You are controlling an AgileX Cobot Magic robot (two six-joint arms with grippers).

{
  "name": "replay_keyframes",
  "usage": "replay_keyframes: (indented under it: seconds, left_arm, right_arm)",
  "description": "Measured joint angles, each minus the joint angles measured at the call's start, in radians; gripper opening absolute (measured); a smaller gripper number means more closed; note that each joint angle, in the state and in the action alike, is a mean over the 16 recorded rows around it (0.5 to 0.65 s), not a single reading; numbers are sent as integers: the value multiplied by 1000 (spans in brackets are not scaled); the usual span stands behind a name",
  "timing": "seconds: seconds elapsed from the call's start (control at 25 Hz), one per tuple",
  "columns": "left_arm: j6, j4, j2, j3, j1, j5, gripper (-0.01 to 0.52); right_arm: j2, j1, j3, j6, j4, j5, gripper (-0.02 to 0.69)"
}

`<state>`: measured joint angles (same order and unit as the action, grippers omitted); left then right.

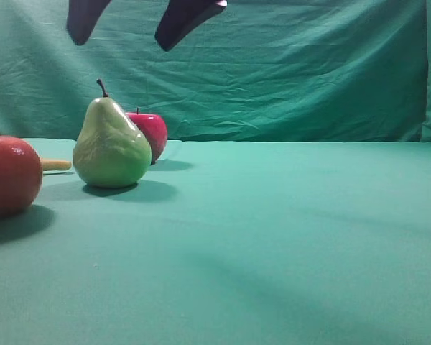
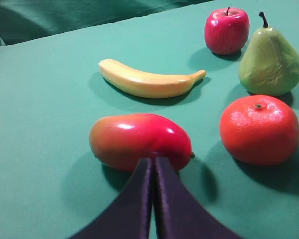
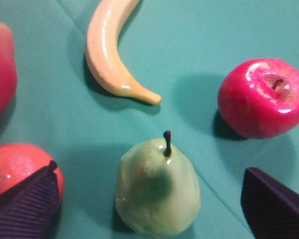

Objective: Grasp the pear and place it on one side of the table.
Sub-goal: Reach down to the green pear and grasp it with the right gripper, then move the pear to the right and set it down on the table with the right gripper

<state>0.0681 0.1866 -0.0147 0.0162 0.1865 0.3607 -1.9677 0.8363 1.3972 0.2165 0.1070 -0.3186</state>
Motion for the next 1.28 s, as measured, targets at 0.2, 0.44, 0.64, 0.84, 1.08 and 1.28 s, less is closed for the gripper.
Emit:
replay_keyframes:
  seconds: [0.2,0.44,0.64,0.84,1.08,1.28]
  left_arm:
    - [0,0,0,0,0,0,0]
    - [0,0,0,0,0,0,0]
    - [0,0,0,0,0,0,0]
    - [0,0,0,0,0,0,0]
    - [0,0,0,0,0,0,0]
    - [0,0,0,0,0,0,0]
  right_arm:
    - [-78,-8,25,1,0,26,595]
    - [-80,-30,31,0,-18,21,516]
    - [21,-87,14,-18,-45,-39,462]
    - [197,-196,-87,-44,-72,-81,461]
    - [413,-381,-325,-77,-88,-51,461]
    - [512,-514,-558,-89,-89,59,461]
